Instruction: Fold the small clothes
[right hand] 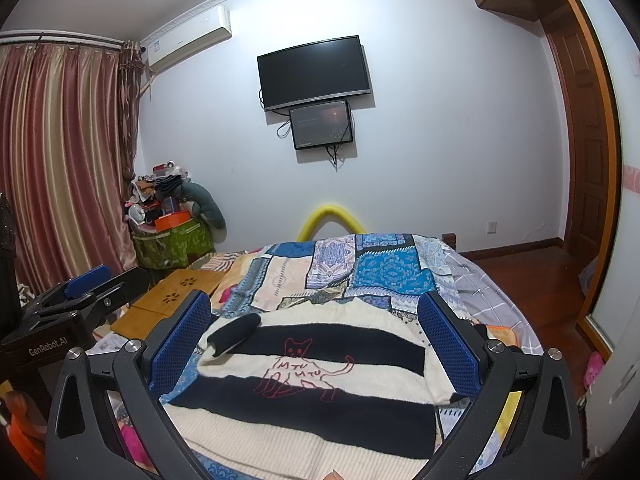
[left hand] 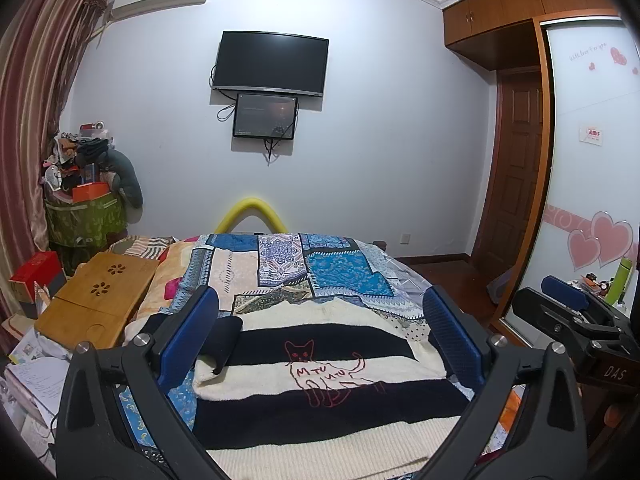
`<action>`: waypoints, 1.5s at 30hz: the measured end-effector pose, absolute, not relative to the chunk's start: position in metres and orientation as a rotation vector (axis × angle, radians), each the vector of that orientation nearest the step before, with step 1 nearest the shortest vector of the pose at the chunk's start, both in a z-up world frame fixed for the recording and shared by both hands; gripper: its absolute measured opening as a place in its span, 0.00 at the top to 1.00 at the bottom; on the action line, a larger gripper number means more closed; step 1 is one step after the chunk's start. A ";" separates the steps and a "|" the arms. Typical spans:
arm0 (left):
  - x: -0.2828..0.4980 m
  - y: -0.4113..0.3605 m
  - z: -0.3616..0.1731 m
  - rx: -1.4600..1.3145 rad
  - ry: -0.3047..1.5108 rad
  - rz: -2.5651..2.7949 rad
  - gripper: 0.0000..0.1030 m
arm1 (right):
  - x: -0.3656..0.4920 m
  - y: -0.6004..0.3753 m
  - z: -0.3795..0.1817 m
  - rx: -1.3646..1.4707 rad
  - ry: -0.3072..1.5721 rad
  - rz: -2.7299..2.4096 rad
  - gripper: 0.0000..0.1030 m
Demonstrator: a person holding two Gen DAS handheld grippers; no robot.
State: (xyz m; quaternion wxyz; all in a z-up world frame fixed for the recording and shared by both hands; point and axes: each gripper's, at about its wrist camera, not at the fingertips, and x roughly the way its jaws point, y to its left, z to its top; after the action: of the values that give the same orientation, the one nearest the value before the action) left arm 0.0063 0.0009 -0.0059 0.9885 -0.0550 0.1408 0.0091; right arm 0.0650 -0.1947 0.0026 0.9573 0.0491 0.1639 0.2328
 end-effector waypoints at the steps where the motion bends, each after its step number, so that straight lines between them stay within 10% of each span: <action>1: 0.007 0.001 -0.005 -0.109 0.283 0.019 0.00 | 0.065 -0.195 0.003 0.100 0.333 0.472 0.00; 45: 0.072 0.047 -0.034 -0.182 0.431 0.040 0.00 | 0.121 -0.175 -0.022 0.079 0.438 0.512 0.00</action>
State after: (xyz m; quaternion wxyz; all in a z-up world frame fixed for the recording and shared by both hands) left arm 0.0724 0.0468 -0.0341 0.9726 -0.0902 0.2134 0.0196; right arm 0.1213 -0.1748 -0.0221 0.9431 0.0390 0.2146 0.2510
